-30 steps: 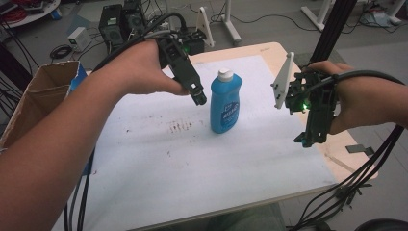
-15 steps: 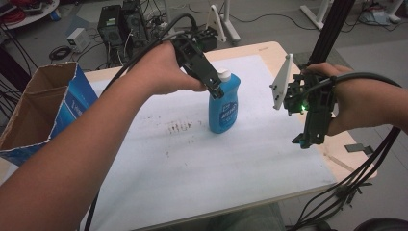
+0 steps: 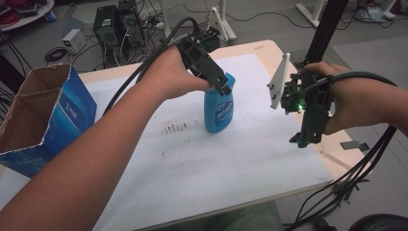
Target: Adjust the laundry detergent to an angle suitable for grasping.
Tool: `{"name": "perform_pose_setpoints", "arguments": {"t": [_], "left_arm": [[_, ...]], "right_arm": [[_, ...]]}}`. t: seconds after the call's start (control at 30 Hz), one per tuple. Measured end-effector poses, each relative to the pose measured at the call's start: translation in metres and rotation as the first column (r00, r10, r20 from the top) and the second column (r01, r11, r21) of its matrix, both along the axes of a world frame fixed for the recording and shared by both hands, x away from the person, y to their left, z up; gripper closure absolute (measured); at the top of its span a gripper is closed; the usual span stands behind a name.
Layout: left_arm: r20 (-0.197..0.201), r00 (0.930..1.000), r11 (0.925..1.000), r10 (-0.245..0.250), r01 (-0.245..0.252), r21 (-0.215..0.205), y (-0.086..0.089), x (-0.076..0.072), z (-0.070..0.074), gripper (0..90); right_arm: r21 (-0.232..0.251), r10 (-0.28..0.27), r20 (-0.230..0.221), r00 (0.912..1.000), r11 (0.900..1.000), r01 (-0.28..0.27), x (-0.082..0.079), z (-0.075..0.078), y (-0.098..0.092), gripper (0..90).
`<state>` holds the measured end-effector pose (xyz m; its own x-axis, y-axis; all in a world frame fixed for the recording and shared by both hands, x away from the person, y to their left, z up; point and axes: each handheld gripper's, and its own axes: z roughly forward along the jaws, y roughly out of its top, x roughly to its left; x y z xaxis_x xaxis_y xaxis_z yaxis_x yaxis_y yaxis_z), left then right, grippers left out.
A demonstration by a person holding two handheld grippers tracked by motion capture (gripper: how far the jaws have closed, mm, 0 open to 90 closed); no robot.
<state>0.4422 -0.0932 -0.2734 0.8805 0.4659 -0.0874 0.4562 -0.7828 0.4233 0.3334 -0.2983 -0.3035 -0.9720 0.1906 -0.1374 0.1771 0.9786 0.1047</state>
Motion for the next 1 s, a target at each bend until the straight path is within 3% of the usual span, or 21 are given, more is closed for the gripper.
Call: {"name": "perform_pose_setpoints", "arguments": {"t": [0.23,0.37,0.63,0.8,1.0], "left_arm": [[-0.003,1.0000,0.9998,0.008,-0.008,-0.020,-0.010,0.000,-0.009,1.7],[0.009,0.9990,0.9983,0.044,-0.044,-0.038,-0.014,0.000,-0.018,1.7],[0.020,0.9977,0.9973,0.064,-0.064,-0.036,-0.017,0.003,-0.032,1.7],[0.073,0.9946,0.9972,0.074,-0.073,-0.017,-0.021,0.000,-0.036,1.7],[0.092,0.9916,0.9958,0.092,-0.091,-0.012,-0.021,0.001,-0.037,3.6]], "right_arm": [[0.003,-0.004,-0.002,1.0000,1.000,0.004,0.000,-0.002,0.000,2.1],[0.012,-0.002,-0.007,1.0000,1.000,0.002,0.001,-0.002,0.000,2.1],[0.017,-0.010,-0.011,0.9999,1.000,0.010,0.002,-0.004,-0.002,2.1],[0.015,-0.010,-0.011,0.9999,1.000,0.010,0.002,-0.005,-0.003,2.1],[0.016,-0.012,-0.014,0.9998,1.000,0.013,0.002,-0.007,-0.004,2.1]]}}
